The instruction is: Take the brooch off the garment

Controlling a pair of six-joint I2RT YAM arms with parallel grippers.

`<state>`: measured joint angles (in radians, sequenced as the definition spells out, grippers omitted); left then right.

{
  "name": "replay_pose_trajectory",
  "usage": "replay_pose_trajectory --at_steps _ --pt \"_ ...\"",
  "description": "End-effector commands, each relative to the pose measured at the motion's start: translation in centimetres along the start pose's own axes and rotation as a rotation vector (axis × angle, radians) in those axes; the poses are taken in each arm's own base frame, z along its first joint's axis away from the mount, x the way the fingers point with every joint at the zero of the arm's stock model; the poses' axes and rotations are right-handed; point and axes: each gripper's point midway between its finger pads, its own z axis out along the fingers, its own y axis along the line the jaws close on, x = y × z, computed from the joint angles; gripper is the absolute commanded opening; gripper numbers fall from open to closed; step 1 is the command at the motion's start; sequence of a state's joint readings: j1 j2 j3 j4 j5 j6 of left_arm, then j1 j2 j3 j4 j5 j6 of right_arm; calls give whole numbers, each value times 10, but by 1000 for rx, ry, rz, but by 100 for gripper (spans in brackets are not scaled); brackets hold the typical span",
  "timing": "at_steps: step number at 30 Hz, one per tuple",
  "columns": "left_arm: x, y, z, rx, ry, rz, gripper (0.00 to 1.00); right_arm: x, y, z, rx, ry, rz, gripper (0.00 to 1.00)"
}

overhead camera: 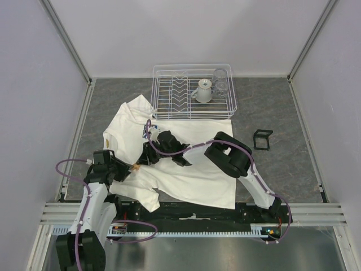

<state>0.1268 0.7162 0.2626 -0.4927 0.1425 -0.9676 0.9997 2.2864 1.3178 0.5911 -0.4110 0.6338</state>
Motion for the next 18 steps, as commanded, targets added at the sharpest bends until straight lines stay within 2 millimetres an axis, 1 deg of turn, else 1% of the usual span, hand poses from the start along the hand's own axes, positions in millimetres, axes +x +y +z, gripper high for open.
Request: replay_pose_trajectory --at_steps 1,8,18 --pt "-11 -12 -3 19 -39 -28 41 -8 14 9 -52 -19 -12 37" --pt "-13 -17 -6 44 -49 -23 38 -6 17 11 -68 -15 -10 36" --pt "-17 -22 -6 56 -64 -47 40 -3 19 12 -74 -7 -7 34"
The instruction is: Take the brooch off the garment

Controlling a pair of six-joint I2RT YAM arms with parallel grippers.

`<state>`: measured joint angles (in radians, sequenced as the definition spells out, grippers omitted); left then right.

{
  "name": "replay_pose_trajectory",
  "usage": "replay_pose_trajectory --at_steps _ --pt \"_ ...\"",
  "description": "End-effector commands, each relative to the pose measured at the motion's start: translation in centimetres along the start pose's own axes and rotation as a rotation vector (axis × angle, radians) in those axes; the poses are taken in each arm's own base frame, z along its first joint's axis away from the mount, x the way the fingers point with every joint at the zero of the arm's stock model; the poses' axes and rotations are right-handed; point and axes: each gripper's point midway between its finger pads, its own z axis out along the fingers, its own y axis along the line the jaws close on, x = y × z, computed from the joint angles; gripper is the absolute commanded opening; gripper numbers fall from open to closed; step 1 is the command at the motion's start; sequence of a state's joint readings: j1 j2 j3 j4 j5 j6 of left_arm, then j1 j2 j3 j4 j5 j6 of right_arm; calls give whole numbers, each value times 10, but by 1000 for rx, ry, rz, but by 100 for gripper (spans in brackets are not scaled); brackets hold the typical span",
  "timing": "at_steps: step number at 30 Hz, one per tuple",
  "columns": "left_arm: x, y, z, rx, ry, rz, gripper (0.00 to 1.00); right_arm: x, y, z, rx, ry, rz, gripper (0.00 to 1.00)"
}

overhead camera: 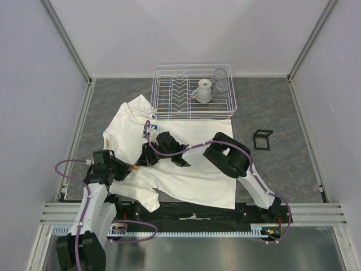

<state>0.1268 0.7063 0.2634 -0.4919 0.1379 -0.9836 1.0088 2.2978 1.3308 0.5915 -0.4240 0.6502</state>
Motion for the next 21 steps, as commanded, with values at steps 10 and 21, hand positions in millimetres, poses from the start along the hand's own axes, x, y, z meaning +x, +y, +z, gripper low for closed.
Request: replay_pose_trajectory --at_steps 10,21 --pt "-16 -16 1 29 -52 -26 36 -4 15 10 -57 -13 -22 32" --pt "-16 -13 1 26 -53 20 14 -1 17 11 -59 -4 -31 31"
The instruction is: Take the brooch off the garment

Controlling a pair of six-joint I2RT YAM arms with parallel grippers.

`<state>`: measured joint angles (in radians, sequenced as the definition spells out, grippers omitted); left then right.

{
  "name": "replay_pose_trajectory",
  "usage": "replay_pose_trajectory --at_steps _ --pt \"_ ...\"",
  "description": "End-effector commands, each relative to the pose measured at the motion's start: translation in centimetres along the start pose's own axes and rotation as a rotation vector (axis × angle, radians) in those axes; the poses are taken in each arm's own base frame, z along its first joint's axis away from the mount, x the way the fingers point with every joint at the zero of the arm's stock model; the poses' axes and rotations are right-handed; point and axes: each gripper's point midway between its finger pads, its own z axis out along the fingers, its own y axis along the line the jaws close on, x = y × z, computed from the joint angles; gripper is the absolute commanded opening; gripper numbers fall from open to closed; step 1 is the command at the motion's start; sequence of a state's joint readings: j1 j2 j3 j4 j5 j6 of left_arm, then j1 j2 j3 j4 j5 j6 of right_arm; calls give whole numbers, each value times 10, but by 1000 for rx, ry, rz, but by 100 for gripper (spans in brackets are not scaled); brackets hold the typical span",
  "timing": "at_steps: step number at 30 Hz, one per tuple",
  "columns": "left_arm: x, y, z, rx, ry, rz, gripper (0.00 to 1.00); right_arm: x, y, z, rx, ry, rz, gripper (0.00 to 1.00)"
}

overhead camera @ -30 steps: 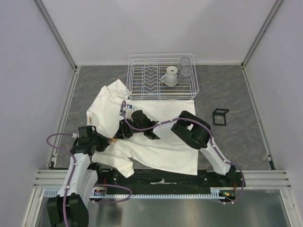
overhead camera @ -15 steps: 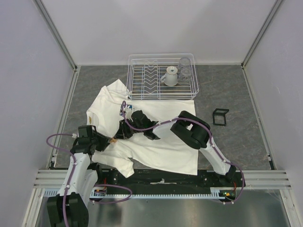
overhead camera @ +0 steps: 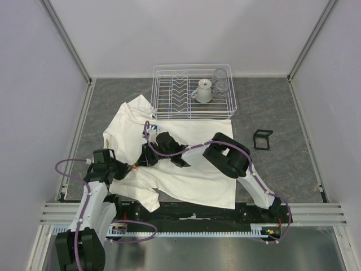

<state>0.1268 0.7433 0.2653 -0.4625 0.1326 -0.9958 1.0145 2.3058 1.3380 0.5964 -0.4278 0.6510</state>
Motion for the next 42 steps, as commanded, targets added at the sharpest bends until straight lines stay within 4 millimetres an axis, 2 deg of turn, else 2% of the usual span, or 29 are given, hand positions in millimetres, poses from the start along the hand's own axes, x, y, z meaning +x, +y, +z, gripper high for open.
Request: replay_pose_trajectory --at_steps 1,5,6,17,19,21,22,24,29,32,39,42 --pt "-13 -12 -3 30 -49 34 14 -2 14 9 -48 -5 -27 31" --pt "-14 -12 -3 30 -54 45 10 0 14 9 -48 0 -27 30" --pt "-15 -12 -3 30 -56 48 2 -1 14 9 -49 -1 -28 30" --pt "-21 -16 -5 55 -93 116 2 2 13 10 -46 7 -28 30" --pt "-20 -14 -6 45 -90 94 14 2 13 10 -44 8 -28 30" --pt "-20 -13 -7 29 -86 57 33 3 13 10 -44 9 -28 30" --pt "-18 -11 -7 18 -73 50 37 4 12 10 -43 14 -30 30" --pt "-16 -12 -6 16 -59 42 42 3 13 10 -43 12 -30 30" --pt "-13 -10 -6 11 -50 36 42 3 11 9 -38 13 -32 30" --pt "-16 -9 -5 20 -68 40 38 4 13 10 -40 15 -36 30" --pt "-18 -12 -2 57 -89 82 12 4 14 10 -41 16 -39 30" --pt "-20 -14 -2 64 -99 114 5 2 14 10 -40 15 -38 31"
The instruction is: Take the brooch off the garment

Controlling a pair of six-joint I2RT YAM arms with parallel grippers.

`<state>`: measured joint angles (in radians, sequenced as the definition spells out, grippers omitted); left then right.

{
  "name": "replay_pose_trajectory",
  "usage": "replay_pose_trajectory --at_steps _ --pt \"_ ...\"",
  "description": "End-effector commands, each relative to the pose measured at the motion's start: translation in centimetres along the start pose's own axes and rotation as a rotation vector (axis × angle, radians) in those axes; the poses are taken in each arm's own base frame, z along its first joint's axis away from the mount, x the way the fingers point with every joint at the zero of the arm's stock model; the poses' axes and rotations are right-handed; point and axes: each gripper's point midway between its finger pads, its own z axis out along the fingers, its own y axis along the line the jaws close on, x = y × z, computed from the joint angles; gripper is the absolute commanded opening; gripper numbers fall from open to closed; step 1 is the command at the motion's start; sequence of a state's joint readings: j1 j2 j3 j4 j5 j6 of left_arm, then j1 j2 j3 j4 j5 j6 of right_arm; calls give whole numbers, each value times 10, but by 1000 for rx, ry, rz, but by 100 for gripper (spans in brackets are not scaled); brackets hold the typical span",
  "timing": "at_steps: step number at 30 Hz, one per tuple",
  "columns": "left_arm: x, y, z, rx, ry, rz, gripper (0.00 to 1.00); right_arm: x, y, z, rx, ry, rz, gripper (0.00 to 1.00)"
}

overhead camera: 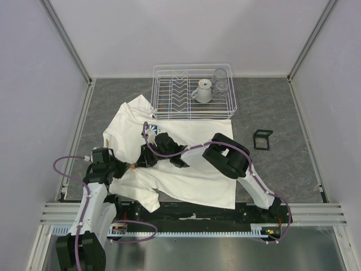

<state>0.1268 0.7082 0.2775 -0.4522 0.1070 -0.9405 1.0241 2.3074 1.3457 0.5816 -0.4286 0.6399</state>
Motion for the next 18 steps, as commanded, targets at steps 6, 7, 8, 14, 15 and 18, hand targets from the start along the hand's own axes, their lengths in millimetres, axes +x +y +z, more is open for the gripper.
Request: replay_pose_trajectory --at_steps 6,7,8,14,15,18 --pt "-10 0 2 -3 -49 19 33 -2 12 9 -38 1 -20 31" --pt "-8 4 2 -26 -42 5 38 -1 12 9 -39 3 -16 31" --pt "-7 4 2 -28 -40 -15 42 1 10 10 -36 4 -11 30" --pt "-5 6 -3 -41 -41 -93 43 3 8 11 -35 5 1 30" --pt "-6 6 -4 -38 -49 -99 42 4 8 11 -35 7 3 30" --pt "-11 5 -8 -27 -92 -120 39 5 8 11 -36 10 2 30"
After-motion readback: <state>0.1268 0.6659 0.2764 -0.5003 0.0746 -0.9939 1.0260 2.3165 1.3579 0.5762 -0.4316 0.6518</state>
